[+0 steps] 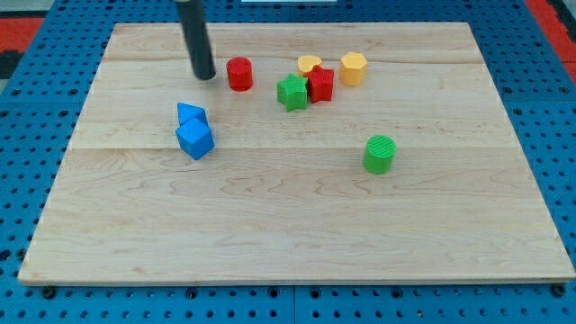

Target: Place the green star towards the left side of the green circle

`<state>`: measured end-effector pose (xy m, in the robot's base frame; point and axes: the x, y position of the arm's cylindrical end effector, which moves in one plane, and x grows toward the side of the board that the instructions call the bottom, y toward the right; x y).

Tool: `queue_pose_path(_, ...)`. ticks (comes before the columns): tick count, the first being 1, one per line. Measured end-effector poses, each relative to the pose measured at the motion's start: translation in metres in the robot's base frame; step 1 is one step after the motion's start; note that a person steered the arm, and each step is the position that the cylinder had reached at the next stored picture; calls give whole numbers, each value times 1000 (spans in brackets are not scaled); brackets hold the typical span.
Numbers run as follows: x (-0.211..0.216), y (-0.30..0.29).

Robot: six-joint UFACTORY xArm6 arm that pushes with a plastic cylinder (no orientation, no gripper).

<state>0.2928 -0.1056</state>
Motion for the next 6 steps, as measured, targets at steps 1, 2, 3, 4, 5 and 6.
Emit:
queue_pose_path(1,26,86)
queue_pose_path(2,87,159)
queue_pose_path(3,108,156)
queue_pose_path(4,110,156)
queue_pose_path(5,135,181)
queue_pose_path(6,145,186)
